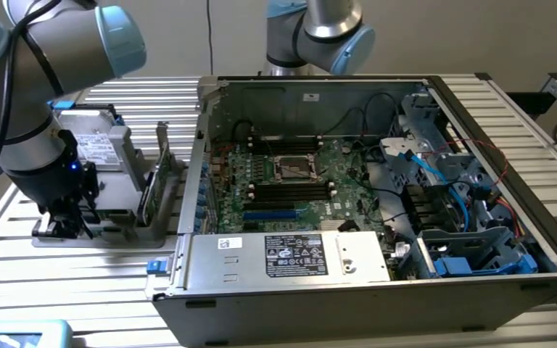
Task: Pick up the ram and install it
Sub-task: 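Pick up the ram and move it above insertion slot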
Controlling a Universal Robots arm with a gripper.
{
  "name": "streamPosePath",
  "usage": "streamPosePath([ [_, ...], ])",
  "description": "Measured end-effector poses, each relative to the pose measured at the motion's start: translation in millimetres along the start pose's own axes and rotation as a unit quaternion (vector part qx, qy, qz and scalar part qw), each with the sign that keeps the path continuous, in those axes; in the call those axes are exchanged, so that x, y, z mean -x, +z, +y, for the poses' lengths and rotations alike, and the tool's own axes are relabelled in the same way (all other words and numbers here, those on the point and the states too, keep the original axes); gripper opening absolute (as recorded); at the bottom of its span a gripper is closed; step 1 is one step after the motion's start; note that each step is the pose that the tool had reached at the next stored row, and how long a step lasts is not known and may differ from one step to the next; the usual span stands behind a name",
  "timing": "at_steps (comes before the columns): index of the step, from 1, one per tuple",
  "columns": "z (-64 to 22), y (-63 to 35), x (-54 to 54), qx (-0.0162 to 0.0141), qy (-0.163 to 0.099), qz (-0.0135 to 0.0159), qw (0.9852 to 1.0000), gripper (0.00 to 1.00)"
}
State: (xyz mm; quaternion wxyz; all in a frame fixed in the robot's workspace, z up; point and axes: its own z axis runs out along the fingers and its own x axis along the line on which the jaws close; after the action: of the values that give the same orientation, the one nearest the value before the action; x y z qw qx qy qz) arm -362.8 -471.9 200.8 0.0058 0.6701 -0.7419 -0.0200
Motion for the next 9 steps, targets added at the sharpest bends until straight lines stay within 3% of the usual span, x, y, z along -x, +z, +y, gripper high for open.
streamPosePath([
  [4, 0.5, 3.2, 0.0, 0.0001, 0.0, 0.0001, 1.0, 0.34],
  [6, 0.7, 3.8, 0.0, 0.0, 0.0, 0.0001, 1.0, 0.22],
  [9, 1.1, 2.2, 0.1, -0.0005, 0.0, -0.0001, 1.0, 0.14],
])
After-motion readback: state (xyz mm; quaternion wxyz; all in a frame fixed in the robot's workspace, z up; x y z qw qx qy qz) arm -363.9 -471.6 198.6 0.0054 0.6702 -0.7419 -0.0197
